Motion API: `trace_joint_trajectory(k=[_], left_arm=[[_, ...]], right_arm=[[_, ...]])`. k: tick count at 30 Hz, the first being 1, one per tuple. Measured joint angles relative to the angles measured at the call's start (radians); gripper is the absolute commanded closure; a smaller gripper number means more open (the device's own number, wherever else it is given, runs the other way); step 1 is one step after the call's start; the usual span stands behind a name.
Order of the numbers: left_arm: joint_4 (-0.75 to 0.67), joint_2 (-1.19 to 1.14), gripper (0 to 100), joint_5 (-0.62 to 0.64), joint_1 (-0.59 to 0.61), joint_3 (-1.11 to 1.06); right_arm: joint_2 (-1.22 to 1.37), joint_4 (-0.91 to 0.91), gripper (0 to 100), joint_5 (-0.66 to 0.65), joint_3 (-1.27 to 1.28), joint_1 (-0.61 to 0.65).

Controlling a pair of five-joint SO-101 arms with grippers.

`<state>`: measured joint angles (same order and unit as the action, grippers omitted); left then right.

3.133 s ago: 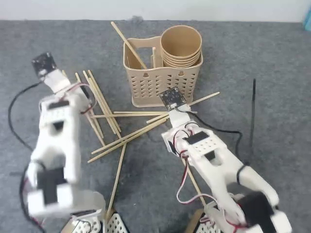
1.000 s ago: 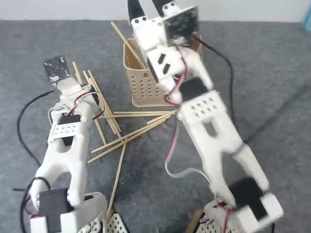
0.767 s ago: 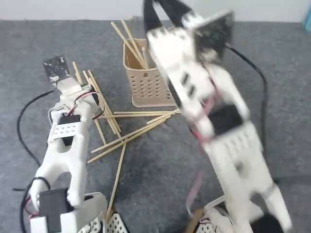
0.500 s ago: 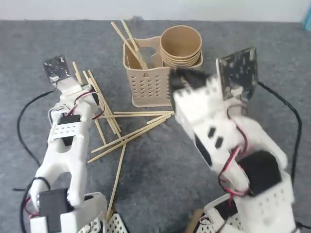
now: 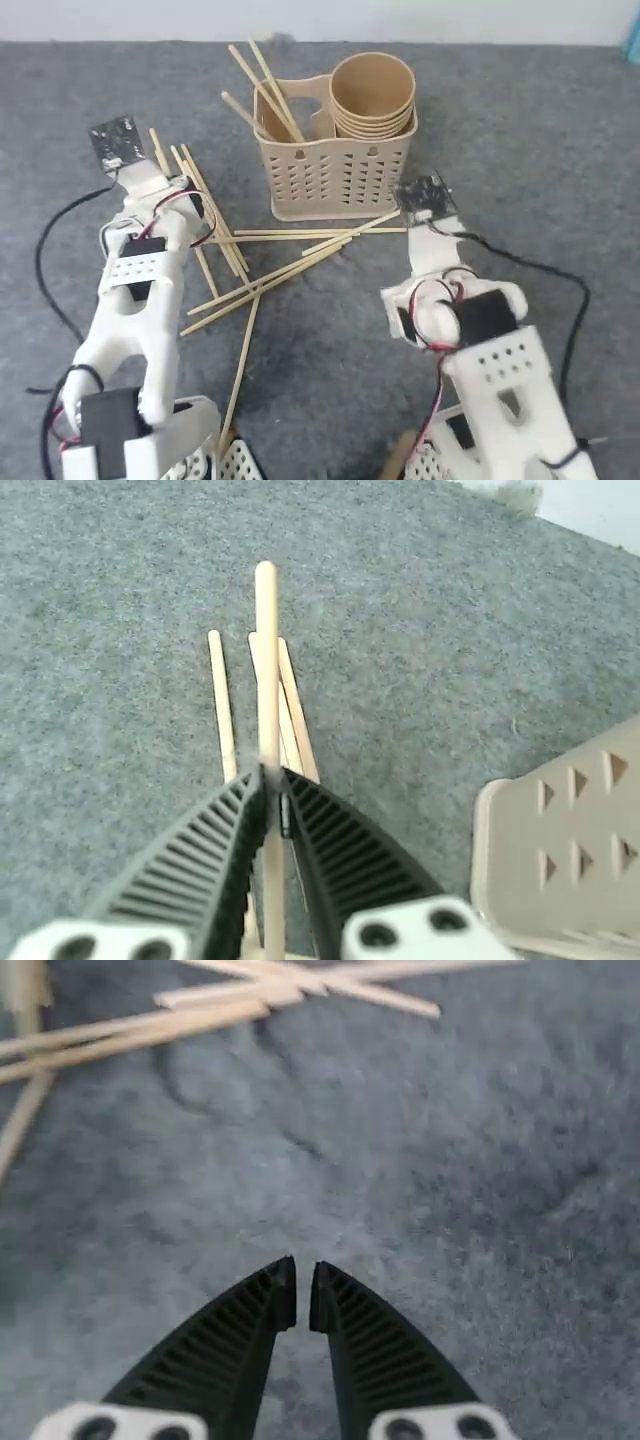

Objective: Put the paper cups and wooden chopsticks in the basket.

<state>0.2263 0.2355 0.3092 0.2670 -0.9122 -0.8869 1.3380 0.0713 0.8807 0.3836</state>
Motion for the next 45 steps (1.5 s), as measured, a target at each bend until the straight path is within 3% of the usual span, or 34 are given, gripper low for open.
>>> trace_joint_trajectory(k=[5, 11, 18, 22, 31, 45], left_arm=[[0.048, 0.0, 99, 0.0, 0.034, 0.029], [0.281, 0.1, 99, 0.0, 0.037, 0.196], [0.305, 0.334, 99, 0.0, -0.006, 0.272], [0.212, 0.436, 99, 0.0, -0.104, 0.327], [-0.224, 0.439, 99, -0.003, -0.318, 0.347], [-0.195, 0.189, 99, -0.002, -0.387, 0.529]], right_arm=[[0.002, -0.338, 95.8, -0.005, 0.338, -0.083], [0.0, -0.439, 95.4, -0.008, 0.391, -0.121], [0.002, -0.489, 95.4, -0.008, 0.413, -0.12], [0.002, -0.489, 95.4, -0.008, 0.413, -0.118], [0.002, -0.489, 95.4, -0.008, 0.413, -0.123], [0.002, -0.574, 95.6, -0.008, 0.456, -0.127]])
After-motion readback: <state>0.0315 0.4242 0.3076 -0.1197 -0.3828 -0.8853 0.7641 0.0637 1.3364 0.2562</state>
